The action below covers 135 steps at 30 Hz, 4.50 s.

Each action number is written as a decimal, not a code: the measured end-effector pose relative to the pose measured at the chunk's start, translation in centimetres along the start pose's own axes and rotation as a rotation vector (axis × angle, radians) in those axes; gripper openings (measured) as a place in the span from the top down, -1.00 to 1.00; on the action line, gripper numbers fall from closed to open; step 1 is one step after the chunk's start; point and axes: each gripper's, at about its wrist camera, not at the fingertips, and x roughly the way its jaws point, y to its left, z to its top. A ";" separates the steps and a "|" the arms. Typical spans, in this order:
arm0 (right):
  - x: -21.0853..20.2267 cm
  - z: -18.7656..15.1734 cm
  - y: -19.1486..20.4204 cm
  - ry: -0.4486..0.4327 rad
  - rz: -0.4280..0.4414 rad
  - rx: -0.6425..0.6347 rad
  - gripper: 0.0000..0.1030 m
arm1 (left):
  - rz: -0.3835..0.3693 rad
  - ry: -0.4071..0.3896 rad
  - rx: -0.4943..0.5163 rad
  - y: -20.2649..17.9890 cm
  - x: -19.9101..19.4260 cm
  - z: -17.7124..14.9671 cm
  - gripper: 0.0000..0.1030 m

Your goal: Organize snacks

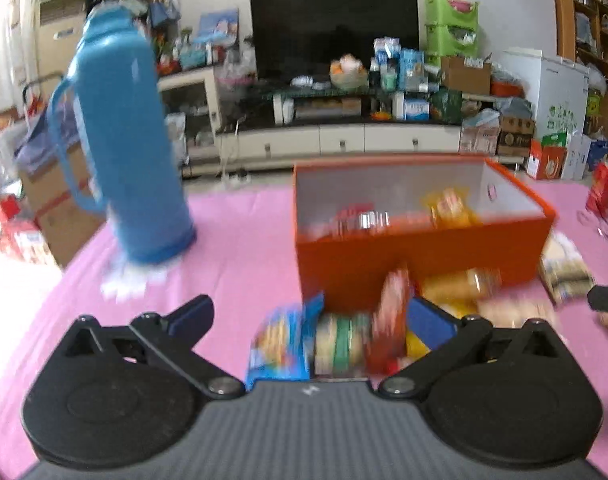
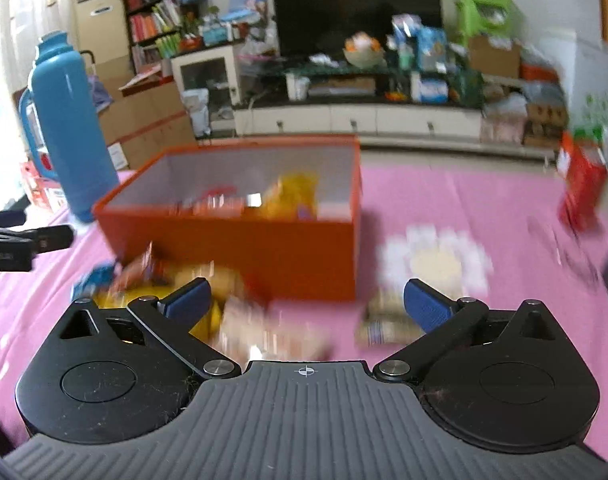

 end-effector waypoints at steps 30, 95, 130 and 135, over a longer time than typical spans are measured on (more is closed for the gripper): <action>-1.9 -7.0 -5.8 0.088 0.105 0.339 -0.63 | -0.115 0.305 -0.009 -3.4 3.5 -5.4 -0.10; 14.0 9.3 3.5 -0.118 -0.004 -0.079 0.10 | -0.137 0.092 -0.059 -2.2 16.5 10.1 -0.03; 4.8 5.9 -4.3 -0.117 0.014 0.246 -0.62 | -0.074 -0.056 -0.016 1.7 4.5 7.5 -0.94; 1.4 0.3 -4.7 -0.056 -0.034 0.333 -0.62 | -0.117 0.048 -0.091 1.8 2.2 0.9 -0.95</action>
